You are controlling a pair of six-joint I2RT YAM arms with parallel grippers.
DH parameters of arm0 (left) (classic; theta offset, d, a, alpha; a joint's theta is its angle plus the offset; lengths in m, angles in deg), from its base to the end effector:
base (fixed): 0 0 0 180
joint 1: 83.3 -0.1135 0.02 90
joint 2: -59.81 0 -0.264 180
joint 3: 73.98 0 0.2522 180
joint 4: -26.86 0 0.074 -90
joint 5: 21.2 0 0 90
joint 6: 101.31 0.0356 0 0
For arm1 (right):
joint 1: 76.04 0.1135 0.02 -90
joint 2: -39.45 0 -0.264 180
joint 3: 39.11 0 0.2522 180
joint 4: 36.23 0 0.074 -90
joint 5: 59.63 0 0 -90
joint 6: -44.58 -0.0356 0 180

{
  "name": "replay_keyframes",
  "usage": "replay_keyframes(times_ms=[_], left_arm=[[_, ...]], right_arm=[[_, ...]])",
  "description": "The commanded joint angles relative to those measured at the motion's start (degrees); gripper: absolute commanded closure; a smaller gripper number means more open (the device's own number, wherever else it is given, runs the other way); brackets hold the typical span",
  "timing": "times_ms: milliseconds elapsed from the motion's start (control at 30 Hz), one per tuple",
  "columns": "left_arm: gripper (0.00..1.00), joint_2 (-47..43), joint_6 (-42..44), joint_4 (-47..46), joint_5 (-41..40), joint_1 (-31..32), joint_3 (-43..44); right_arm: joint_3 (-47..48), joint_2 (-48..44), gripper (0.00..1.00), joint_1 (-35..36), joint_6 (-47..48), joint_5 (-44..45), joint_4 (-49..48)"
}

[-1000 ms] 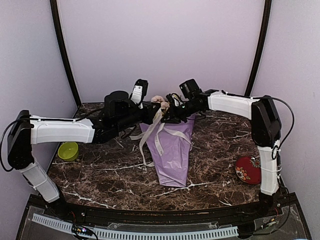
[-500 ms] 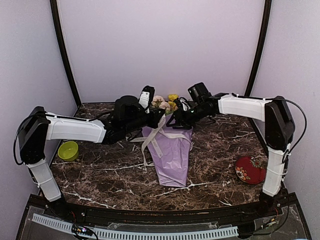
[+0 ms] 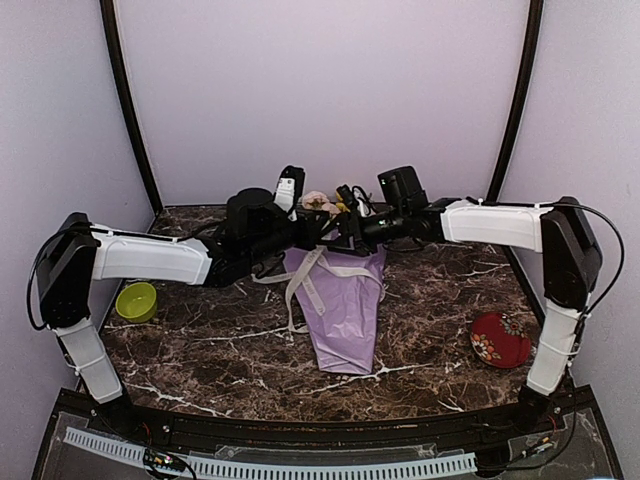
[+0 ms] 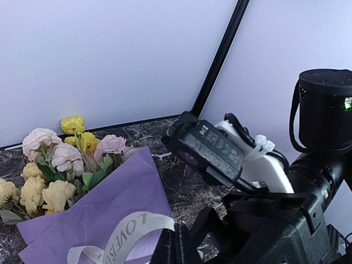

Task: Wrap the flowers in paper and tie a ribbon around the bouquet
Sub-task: Cross the ribbon over the folded bouquet.

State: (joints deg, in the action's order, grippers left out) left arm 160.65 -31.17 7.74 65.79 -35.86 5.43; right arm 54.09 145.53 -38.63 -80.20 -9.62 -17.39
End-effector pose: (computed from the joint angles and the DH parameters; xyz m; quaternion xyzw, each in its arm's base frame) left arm 0.2813 -0.3036 0.2762 0.1542 0.7045 -0.3679 0.5869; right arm 0.3238 0.2764 0.2577 -0.1853 0.8167 0.5109 0.1938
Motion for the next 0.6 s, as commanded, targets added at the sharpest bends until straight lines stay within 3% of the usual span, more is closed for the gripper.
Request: replay_keyframes(times_ms=[0,133,167,433,567], left_arm=[[1.0,-1.9,0.1,-1.7,0.4,-0.1,0.8],[1.0,-2.3,0.3,-2.3,0.3,-0.1,-0.2],[1.0,-2.3,0.4,-2.5,0.3,-0.1,-0.4],[1.0,-5.0,8.5,-0.8,-3.8,-0.5,-3.8],[1.0,-5.2,10.3,7.7,-6.2,-2.0,-1.0]], right_arm=[[3.3,3.2,0.42,0.0,-2.0,-0.3,-4.7],[2.7,3.1,0.73,0.0,-2.8,0.5,-5.2],[2.6,3.0,0.74,0.0,-2.7,0.5,-5.1],[1.0,-2.3,0.65,-4.0,7.4,2.8,6.1],[8.3,1.9,0.62,-4.7,18.7,14.9,22.4]])
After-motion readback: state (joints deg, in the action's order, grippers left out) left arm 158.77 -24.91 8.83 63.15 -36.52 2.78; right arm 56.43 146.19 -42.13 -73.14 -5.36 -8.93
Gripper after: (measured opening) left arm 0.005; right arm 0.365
